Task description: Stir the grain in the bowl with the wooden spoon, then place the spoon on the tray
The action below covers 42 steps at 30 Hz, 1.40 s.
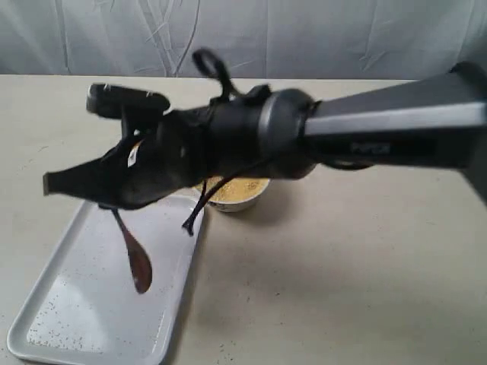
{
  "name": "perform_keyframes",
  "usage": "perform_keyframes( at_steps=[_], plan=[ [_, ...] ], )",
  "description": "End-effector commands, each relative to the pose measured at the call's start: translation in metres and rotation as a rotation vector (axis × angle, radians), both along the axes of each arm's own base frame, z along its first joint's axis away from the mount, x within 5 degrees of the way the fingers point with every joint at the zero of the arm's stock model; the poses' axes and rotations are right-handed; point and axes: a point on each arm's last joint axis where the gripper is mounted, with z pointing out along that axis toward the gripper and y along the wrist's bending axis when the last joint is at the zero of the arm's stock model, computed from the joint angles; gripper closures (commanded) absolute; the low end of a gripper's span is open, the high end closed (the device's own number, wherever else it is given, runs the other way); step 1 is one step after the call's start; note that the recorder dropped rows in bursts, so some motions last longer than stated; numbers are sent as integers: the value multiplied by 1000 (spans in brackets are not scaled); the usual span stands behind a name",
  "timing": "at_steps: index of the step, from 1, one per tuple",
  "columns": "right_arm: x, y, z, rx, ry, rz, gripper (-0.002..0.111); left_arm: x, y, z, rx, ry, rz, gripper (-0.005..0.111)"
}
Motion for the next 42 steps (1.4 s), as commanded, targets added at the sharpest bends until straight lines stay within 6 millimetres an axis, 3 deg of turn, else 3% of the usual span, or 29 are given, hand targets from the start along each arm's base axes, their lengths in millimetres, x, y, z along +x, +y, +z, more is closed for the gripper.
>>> perform_keyframes(
  at_steps=[1,4,6,9,16,20,23,29,33,38,42],
  plan=[
    [-18,26,-37,64,76,-64,97,0,0,-1,-6,-7,0,106],
    [-19,31,-57,87,120,-129,76,0,0,-1,-6,-7,0,106],
    [-20,31,-60,74,130,-122,66,0,0,-1,-6,-7,0,106],
    [-20,30,-56,75,123,-114,61,0,0,-1,-6,-7,0,106],
    [-18,19,-21,40,91,-28,62,0,0,-1,-6,-7,0,106],
    [-12,-8,10,-96,53,84,84,0,0,-1,-6,-7,0,106],
    [-2,-36,29,-211,73,109,108,0,0,-1,-6,-7,0,106],
    [25,-116,55,-455,95,14,108,0,0,-1,-6,-7,0,106],
    [31,-186,66,-527,104,-167,108,0,0,-1,-6,-7,0,106],
    [5,-278,77,-519,102,-369,108,0,0,-1,-6,-7,0,106],
    [-44,-328,87,-486,18,-476,108,0,0,-1,-6,-7,0,106]
  ],
)
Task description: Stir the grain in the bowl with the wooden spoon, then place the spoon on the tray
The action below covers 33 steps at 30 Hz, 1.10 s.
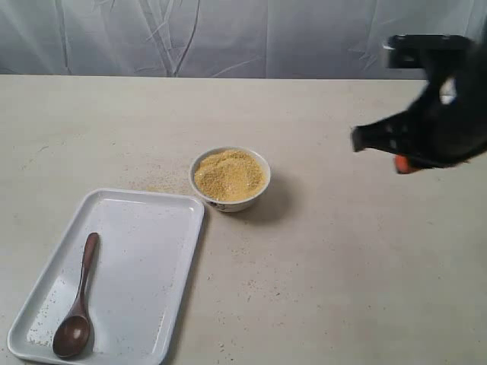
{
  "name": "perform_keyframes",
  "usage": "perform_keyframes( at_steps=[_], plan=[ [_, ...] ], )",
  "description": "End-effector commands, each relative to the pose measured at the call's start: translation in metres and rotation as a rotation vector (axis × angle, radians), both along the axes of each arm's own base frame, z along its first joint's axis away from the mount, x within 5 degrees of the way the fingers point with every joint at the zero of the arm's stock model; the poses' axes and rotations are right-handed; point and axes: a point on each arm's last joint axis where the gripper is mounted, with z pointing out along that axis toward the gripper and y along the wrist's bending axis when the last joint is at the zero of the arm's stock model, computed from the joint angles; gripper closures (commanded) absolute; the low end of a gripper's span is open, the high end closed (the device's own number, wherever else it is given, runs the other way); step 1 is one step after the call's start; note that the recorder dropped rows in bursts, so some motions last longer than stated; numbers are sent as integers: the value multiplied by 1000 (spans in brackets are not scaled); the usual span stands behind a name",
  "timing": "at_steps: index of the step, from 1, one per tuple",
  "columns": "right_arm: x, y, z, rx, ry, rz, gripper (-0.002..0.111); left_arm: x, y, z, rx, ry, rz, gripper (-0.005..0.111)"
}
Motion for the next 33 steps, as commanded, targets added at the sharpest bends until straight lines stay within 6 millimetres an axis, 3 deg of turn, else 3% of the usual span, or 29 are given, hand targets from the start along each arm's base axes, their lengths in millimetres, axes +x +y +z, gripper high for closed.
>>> perform_keyframes(
  at_steps=[1,11,14,18,22,33],
  plan=[
    [-54,-46,13,-2,-130,-66,108,0,0,-1,-6,-7,0,106],
    [-184,-90,50,74,-717,-70,108,0,0,-1,-6,-7,0,106],
    [-207,-98,48,103,-955,-56,108,0,0,-1,-6,-7,0,106],
    [-218,-100,30,79,-1181,-4,108,0,0,-1,-6,-7,0,106],
    [-215,-99,19,81,-1124,-11,108,0,0,-1,-6,-7,0,106],
    [-215,-99,18,86,-1109,-16,108,0,0,-1,-6,-7,0,106]
  ],
)
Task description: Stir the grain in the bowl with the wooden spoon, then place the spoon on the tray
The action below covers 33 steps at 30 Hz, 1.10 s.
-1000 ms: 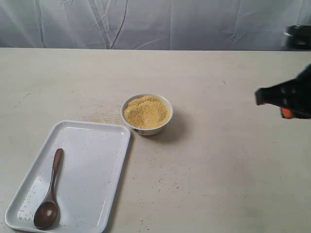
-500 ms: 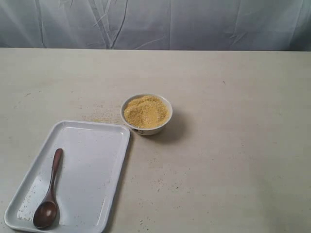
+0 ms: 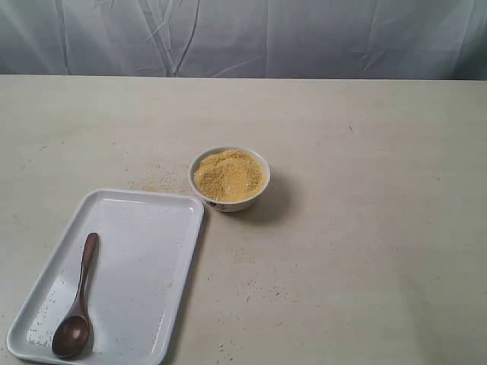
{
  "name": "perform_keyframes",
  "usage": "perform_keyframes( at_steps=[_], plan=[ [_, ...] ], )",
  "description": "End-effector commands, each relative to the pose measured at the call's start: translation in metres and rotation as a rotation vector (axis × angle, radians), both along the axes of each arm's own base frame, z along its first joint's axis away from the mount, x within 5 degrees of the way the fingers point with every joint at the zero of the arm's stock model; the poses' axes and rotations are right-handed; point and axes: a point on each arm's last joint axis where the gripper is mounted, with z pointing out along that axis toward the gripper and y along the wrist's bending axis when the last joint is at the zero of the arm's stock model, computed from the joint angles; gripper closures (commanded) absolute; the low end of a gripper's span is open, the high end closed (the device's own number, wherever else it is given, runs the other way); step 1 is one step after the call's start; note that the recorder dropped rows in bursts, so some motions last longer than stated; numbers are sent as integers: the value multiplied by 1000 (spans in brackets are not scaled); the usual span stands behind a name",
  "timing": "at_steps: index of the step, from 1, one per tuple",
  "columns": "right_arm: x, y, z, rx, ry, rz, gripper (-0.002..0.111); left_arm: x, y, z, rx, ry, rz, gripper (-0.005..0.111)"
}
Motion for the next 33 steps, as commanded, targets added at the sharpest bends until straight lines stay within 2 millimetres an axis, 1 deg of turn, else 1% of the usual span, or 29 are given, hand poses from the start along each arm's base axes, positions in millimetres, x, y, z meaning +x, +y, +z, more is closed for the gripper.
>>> perform_keyframes(
  at_steps=[1,4,11,20,24,28,33],
  plan=[
    [-1,0,-1,-2,-1,-5,108,0,0,-1,-6,-5,0,106],
    [-1,0,-1,11,-3,-20,108,0,0,-1,-6,-5,0,106],
    [-2,-4,-1,16,-3,-149,108,0,0,-1,-6,-7,0,106],
    [-2,-4,-1,18,-1,-163,108,0,0,-1,-6,-7,0,106],
    [5,-2,-16,-7,10,-144,108,0,0,-1,-6,-7,0,106],
    [11,2,-31,-175,7,-101,108,0,0,-1,-6,-7,0,106],
    [15,3,-47,-190,44,-89,108,0,0,-1,-6,-7,0,106]
  ],
)
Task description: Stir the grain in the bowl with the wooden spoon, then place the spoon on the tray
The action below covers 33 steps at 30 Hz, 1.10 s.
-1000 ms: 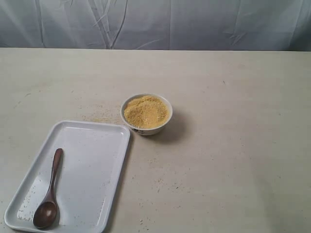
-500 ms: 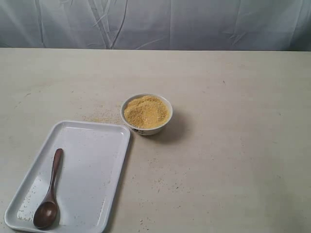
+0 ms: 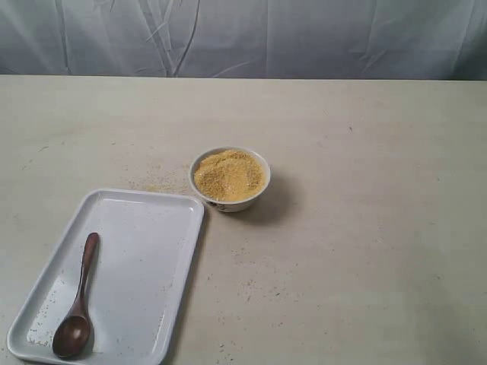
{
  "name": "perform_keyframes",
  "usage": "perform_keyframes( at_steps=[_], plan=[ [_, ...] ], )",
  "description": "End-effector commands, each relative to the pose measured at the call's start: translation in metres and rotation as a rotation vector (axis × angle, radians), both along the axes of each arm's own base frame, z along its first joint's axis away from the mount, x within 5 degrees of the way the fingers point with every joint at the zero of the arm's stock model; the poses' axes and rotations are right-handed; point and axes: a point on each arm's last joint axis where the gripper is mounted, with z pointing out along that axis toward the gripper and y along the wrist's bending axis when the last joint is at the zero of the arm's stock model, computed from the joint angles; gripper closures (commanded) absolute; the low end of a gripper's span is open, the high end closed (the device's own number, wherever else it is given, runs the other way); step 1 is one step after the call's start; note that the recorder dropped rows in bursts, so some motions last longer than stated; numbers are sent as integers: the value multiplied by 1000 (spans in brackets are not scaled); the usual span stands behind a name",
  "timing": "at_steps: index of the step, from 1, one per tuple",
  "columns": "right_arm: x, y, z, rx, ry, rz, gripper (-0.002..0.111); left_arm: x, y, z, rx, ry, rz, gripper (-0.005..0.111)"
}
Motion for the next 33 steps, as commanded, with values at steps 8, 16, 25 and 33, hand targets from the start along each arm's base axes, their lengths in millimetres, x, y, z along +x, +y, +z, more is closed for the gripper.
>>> perform_keyframes(
  at_steps=[8,16,25,33],
  plan=[
    [8,5,-41,59,94,31,108,0,0,-1,-6,-7,0,106],
    [10,7,-56,115,112,46,108,0,0,-1,-6,-7,0,106],
    [10,7,-56,115,115,45,108,0,0,-1,-6,-5,0,106],
    [10,7,-56,115,115,45,108,0,0,-1,-6,-5,0,106]
  ],
)
